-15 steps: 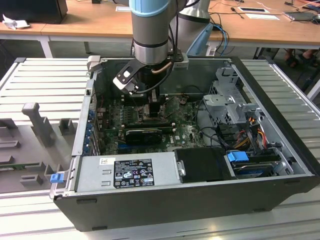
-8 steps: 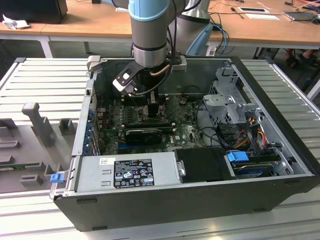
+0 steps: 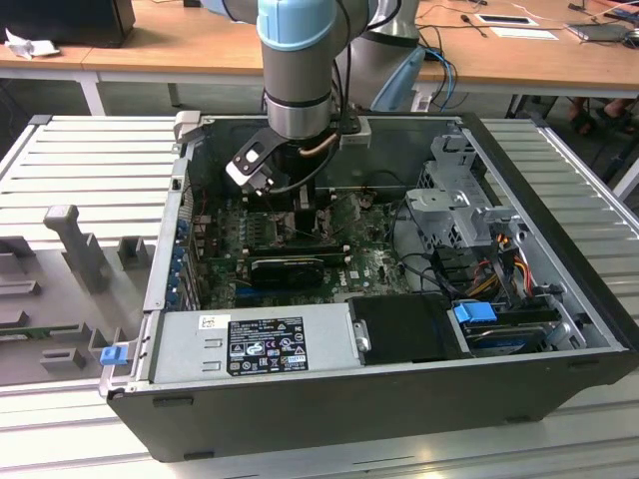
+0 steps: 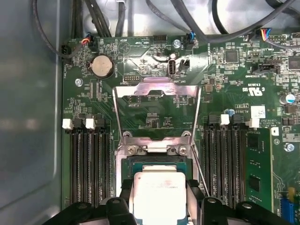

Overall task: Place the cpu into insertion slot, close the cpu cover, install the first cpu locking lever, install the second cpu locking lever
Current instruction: 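Place the cpu into insertion slot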

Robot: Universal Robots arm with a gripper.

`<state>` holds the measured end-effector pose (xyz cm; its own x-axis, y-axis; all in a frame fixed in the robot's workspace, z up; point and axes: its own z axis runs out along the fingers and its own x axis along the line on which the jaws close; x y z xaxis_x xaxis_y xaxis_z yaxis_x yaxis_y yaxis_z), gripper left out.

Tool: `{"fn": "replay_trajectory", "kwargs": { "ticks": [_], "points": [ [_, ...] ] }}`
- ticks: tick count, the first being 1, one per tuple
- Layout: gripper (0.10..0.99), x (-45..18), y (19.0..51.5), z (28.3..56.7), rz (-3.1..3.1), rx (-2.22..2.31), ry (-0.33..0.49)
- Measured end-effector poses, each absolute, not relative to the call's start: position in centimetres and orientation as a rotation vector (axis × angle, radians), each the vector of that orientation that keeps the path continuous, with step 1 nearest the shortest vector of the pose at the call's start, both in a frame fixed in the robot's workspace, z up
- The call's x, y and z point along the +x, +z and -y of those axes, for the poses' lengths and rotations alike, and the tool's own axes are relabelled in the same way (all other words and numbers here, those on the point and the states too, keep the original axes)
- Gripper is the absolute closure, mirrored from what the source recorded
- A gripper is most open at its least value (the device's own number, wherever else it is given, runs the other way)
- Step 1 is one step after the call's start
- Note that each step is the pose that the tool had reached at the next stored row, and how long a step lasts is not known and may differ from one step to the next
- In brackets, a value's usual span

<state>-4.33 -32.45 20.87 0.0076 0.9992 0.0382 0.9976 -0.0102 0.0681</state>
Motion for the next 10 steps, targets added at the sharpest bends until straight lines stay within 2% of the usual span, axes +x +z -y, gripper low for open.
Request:
{"fn": "replay_trajectory", "kwargs": {
  "ticks": [10],
  "points": [
    [0.549,-4.20,20.34,32.36,-2.204,2.206,0.117]
  ]
}}
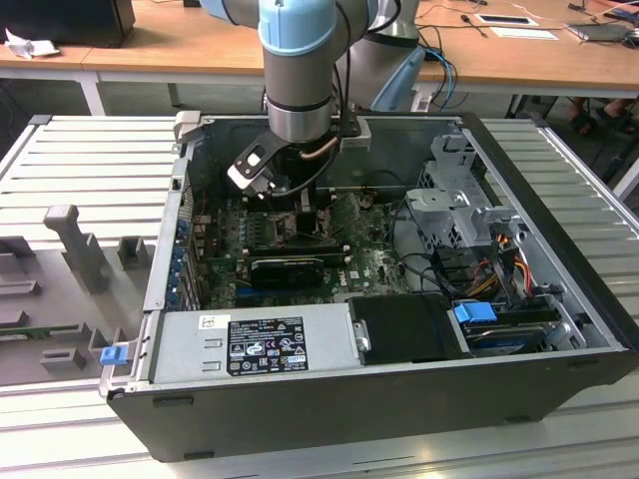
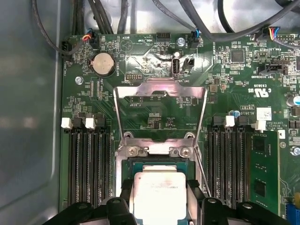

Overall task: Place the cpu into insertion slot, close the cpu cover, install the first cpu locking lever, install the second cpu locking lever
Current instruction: 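Place the cpu into insertion slot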

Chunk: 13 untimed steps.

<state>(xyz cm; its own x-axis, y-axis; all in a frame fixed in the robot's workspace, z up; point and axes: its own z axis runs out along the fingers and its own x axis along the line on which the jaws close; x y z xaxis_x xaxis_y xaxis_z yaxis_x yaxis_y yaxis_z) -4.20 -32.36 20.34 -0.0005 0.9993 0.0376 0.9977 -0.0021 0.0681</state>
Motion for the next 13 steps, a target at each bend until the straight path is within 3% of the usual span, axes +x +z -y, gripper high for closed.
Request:
{"fn": "replay_trajectory", "kwargs": {
  "ticks": [9,11,13],
  "points": [
    [0.549,-4.19,20.12,32.36,-2.204,2.206,0.117],
    [0.478,-4.20,20.11,32.36,-2.204,2.206,0.117],
    [0.478,-4.20,20.09,32.35,-2.204,2.206,0.117]
  ]
}}
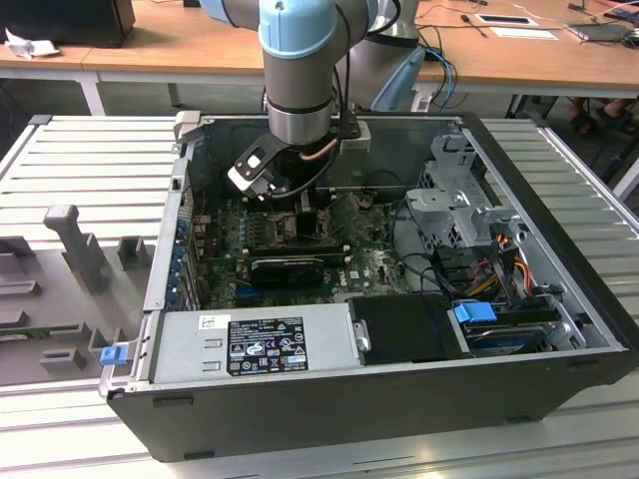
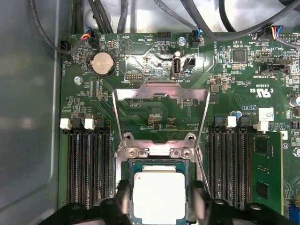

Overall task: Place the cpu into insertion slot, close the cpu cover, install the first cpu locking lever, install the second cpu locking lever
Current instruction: 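Place the cpu into insertion slot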

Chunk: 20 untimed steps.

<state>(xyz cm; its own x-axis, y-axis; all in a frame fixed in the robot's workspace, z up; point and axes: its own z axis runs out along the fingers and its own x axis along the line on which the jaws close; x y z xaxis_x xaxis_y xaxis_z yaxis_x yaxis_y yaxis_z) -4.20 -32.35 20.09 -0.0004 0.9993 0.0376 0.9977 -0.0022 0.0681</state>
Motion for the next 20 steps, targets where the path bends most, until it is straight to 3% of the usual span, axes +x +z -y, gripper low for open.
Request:
{"fn": "replay_trajectory", "kwargs": {
  "ticks": [1,7,9,10,11,12,13,16,20],
  "points": [
    [0.416,-4.2,20.1,32.4,-2.204,2.206,0.117],
    [0.416,-4.2,20.7,32.3,-2.204,2.206,0.117],
    [0.561,-4.2,20.8,32.3,-2.204,2.206,0.117],
    [0.561,-4.2,20.9,32.3,-2.204,2.205,0.116],
    [0.620,-4.2,20.9,32.3,-2.204,2.205,0.117],
    [0.741,-4.2,21.0,32.3,-2.203,2.205,0.116],
    [0.741,-4.2,21.0,32.3,-2.204,2.205,0.116],
    [0.929,-4.2,21.2,32.3,-2.203,2.206,0.116],
    [0.929,-4.2,21.5,32.3,-2.204,2.205,0.116]
  ]
}}
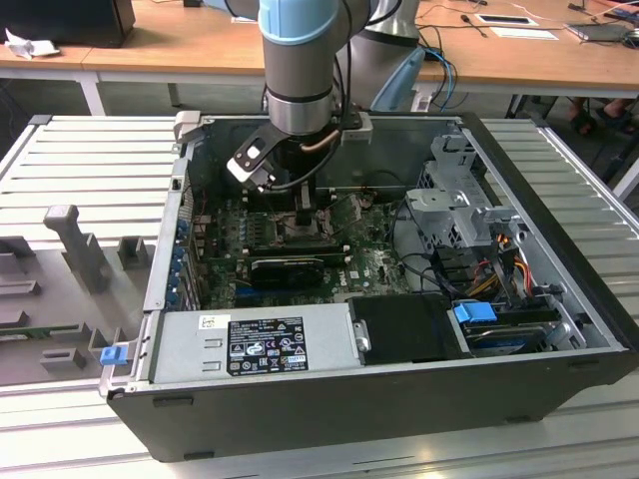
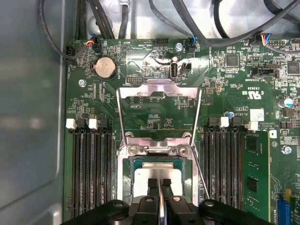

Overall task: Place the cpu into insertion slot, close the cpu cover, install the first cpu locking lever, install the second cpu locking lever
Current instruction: 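Place the cpu into insertion slot, then close the cpu cover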

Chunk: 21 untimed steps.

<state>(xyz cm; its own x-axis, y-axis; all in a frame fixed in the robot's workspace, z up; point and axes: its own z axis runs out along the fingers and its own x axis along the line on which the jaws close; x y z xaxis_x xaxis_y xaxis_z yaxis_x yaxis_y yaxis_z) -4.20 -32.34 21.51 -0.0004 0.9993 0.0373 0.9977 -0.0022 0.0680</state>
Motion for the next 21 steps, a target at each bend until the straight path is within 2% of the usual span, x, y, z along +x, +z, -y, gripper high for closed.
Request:
{"fn": "replay_trajectory", "kwargs": {
  "ticks": [12,21],
  "points": [
    [0.929,-2.2,21.9,32.3,-2.215,2.221,0.089],
    [0.929,-2.2,24.4,32.3,-2.215,2.221,0.090]
  ]
}}
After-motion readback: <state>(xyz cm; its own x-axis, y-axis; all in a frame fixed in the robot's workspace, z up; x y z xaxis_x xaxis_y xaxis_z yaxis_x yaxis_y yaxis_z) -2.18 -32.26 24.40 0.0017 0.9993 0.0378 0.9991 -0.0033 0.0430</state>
